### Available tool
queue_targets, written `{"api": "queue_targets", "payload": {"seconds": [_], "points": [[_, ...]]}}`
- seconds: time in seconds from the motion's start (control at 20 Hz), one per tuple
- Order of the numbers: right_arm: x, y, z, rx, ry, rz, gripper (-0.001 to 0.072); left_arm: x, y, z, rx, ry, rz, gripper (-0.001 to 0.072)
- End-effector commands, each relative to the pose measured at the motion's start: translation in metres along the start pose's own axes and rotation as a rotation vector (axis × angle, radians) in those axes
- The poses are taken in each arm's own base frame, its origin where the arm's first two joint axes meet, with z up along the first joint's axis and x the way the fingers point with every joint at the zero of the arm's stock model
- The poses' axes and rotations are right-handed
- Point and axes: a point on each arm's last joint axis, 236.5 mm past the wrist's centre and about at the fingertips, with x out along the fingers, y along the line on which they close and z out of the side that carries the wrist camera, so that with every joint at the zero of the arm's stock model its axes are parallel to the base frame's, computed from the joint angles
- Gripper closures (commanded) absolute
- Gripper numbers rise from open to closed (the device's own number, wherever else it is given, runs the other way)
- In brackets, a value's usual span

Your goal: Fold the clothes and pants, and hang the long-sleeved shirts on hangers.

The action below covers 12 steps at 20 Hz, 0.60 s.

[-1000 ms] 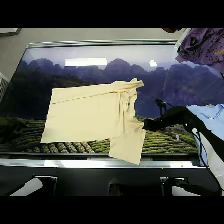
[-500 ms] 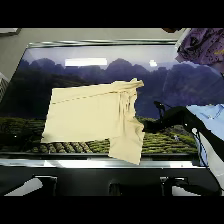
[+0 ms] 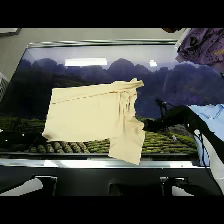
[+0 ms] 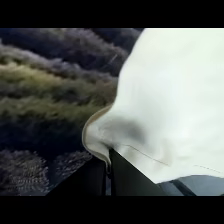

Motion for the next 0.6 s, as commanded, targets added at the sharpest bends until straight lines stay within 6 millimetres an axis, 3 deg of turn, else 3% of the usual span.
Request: {"api": "queue_targets", "payload": {"seconds": [0.0, 0.05, 0.15, 0.3, 0.4, 0.45, 0.55], "points": [[-0.024, 0.017, 0.017, -0.025, -0.089, 0.009, 0.0681, -0.01, -0.039, 0.021, 0.028, -0.072, -0.095, 0.0695], [-0.04, 0.026, 0.034, -0.056, -0.15, 0.006, 0.0681, -0.023, -0.059, 0.035, 0.081, -0.129, -0.114, 0.0695], [-0.091, 0.054, 0.08, -0.135, -0.308, -0.003, 0.0681, -0.07, -0.11, 0.071, 0.207, -0.293, -0.112, 0.0696], [-0.197, 0.113, 0.144, -0.27, -0.565, -0.018, 0.0681, -0.187, -0.21, 0.105, 0.416, -0.588, -0.133, 0.0696], [-0.282, 0.165, 0.16, -0.371, -0.743, -0.017, 0.0681, -0.283, -0.266, 0.1, 0.544, -0.815, -0.113, 0.0696], [-0.327, 0.19, 0.158, -0.417, -0.838, -0.023, 0.0681, -0.334, -0.288, 0.089, 0.587, -0.939, -0.096, 0.0696], [-0.408, 0.229, 0.133, -0.483, -1.008, -0.054, 0.0681, -0.423, -0.313, 0.053, 0.618, -1.163, -0.071, 0.0695]]}}
